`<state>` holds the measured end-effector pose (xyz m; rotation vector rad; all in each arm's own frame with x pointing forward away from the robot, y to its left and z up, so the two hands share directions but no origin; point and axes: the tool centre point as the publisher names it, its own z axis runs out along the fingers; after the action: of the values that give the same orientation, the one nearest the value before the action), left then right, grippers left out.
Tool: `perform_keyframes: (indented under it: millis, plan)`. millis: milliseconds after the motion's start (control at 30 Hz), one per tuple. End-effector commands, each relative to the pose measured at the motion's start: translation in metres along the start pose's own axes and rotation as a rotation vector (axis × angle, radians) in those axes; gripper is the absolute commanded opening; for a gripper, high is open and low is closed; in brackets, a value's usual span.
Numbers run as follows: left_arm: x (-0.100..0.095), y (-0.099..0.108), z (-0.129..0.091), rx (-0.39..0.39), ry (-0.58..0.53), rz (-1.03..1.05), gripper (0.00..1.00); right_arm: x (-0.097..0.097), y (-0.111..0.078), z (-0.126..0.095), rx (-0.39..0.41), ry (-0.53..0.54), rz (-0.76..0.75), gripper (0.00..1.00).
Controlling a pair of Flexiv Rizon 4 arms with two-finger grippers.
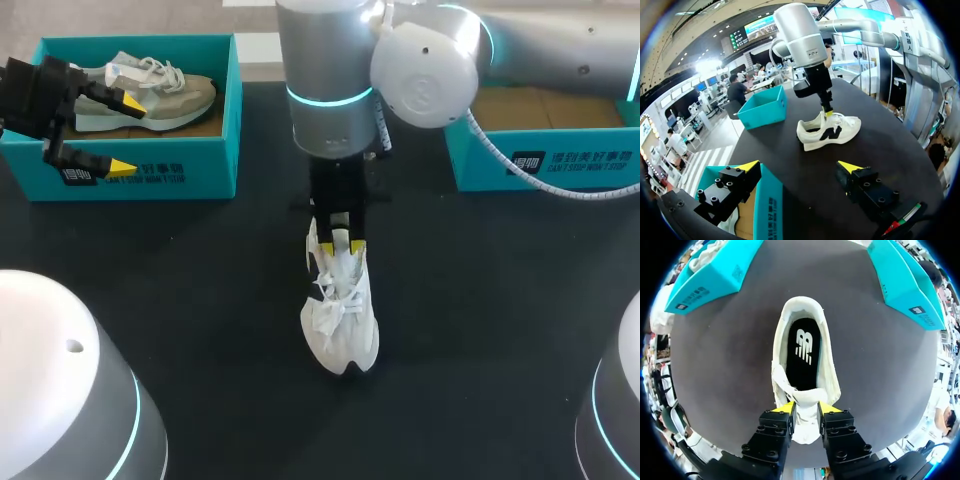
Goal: Take the shoe out of the shoebox, open the shoe tongue, remove and reinsert the insole, then place the shoe into the shoebox
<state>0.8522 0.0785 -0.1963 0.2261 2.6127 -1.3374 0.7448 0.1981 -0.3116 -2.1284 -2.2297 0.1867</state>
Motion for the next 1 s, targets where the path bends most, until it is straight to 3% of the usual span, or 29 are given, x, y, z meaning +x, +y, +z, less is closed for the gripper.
perform_keyframes:
  millis: [33,133,333,767,1000]
  plan:
    - [0.000,0.000,-0.001,-0.004,0.002,0.000,1.00,-0.001,0.009,0.015,0.022,0.011,-0.009,0.21]
    - [0.000,0.000,-0.001,-0.004,0.002,0.000,1.00,-0.002,0.007,0.007,0.010,-0.013,-0.012,0.20]
    - [0.000,0.000,-0.001,-0.004,0.002,0.000,1.00,-0.005,0.001,-0.003,-0.003,-0.036,-0.012,0.41]
    - [0.000,0.000,-0.001,-0.004,0.002,0.000,1.00,0.000,0.016,0.018,0.019,0.022,-0.031,0.32]
    - [0.000,0.000,-0.001,-0.004,0.002,0.000,1.00,-0.003,0.012,0.001,0.004,-0.032,-0.024,0.33]
